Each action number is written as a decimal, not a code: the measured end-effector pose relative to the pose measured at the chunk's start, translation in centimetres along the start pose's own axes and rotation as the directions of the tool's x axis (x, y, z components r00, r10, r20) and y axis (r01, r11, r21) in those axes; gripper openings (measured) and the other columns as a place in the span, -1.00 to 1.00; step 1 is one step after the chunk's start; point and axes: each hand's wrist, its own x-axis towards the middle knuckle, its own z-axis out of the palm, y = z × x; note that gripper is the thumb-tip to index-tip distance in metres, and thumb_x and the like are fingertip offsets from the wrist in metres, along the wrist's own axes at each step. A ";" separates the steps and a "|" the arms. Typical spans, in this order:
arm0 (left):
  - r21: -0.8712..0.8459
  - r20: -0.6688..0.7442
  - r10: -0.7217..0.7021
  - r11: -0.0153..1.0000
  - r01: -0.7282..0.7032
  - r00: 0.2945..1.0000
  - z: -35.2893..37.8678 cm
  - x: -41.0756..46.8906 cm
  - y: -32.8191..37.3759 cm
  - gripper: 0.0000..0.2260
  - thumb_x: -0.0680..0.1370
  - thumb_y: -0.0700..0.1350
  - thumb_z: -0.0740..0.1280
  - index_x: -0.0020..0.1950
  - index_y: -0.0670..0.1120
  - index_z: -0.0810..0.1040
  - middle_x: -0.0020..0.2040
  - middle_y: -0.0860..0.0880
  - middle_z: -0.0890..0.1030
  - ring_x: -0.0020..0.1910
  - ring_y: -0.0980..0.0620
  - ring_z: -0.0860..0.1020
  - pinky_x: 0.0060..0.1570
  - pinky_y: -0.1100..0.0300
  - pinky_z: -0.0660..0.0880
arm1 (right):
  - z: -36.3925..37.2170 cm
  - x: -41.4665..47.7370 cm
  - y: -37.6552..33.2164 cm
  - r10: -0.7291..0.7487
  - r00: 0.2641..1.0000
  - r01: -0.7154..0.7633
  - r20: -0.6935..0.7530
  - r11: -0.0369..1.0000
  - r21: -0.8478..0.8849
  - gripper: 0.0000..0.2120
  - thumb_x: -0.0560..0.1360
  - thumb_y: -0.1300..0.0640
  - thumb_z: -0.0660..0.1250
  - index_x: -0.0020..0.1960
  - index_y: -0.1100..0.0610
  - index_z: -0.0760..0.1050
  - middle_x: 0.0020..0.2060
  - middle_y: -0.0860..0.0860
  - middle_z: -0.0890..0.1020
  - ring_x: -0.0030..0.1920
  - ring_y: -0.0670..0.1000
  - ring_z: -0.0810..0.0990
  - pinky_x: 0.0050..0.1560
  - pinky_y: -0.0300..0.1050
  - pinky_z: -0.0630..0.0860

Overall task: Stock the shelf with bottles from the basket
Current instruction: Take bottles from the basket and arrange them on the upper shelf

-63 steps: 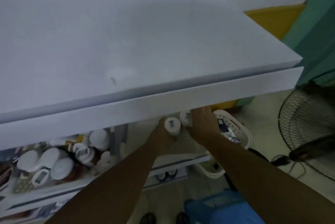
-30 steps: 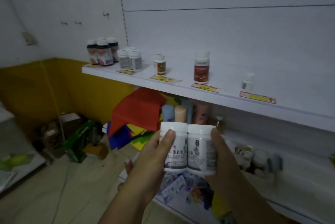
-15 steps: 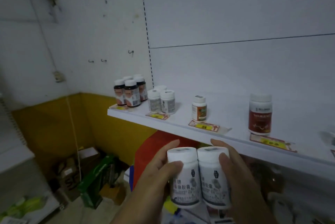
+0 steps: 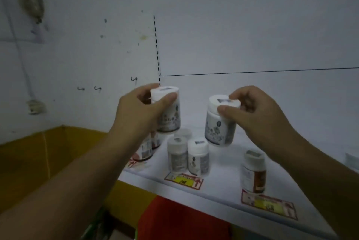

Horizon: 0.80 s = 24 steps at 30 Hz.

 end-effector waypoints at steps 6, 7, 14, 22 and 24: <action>0.184 0.162 -0.047 0.983 0.017 0.986 2.0 12.4 -4.2 -0.52 0.37 -0.03 0.46 0.25 -0.08 0.48 0.13 -0.07 0.53 0.03 -0.04 0.56 -0.03 0.07 0.58 | 4.0 8.8 3.5 0.224 0.973 -0.201 0.047 0.934 -0.295 -0.72 0.34 0.04 0.42 0.00 0.03 0.42 -0.05 0.01 0.54 -0.09 -0.03 0.54 -0.19 -0.12 0.53; 0.245 0.242 -0.101 0.969 0.040 0.965 2.7 13.6 -5.0 -0.52 0.38 -0.05 0.44 0.26 -0.09 0.45 0.15 -0.09 0.49 0.07 -0.09 0.53 0.03 0.02 0.57 | 4.6 9.5 4.2 0.269 0.961 -0.235 0.060 0.913 -0.334 -0.71 0.34 0.04 0.42 0.00 0.03 0.42 -0.02 0.03 0.54 -0.06 0.01 0.54 -0.11 -0.05 0.56; 0.517 0.563 -0.364 0.856 0.027 0.742 8.0 16.3 -10.4 -0.65 0.37 -0.14 0.44 0.09 -0.26 0.53 0.06 -0.21 0.56 0.01 -0.18 0.57 -0.11 0.04 0.58 | 7.6 9.3 7.9 0.523 0.813 -0.410 0.255 0.826 -0.386 -0.73 0.33 0.11 0.45 -0.01 -0.01 0.48 0.01 0.07 0.58 -0.01 0.07 0.58 0.08 0.00 0.59; 0.656 0.660 -0.488 0.745 -0.121 0.571 10.0 15.9 -13.2 -0.57 0.39 0.08 0.43 0.15 -0.12 0.51 0.12 -0.10 0.56 0.00 -0.03 0.55 -0.15 0.15 0.54 | 7.3 8.3 8.8 0.589 0.733 -0.446 0.341 0.794 -0.413 -0.68 0.40 0.06 0.40 0.14 0.00 0.49 0.07 -0.03 0.58 0.05 -0.02 0.55 0.00 -0.20 0.51; 0.625 0.681 -0.380 0.747 -0.228 0.626 9.9 15.5 -12.3 -0.47 0.46 0.14 0.34 0.32 -0.11 0.40 0.30 -0.11 0.46 0.08 -0.01 0.45 0.02 0.14 0.41 | 6.2 8.4 8.5 0.500 0.826 -0.273 0.259 0.758 -0.592 -0.59 0.44 -0.06 0.33 0.26 0.00 0.41 0.24 0.01 0.52 0.18 0.02 0.49 0.16 -0.13 0.40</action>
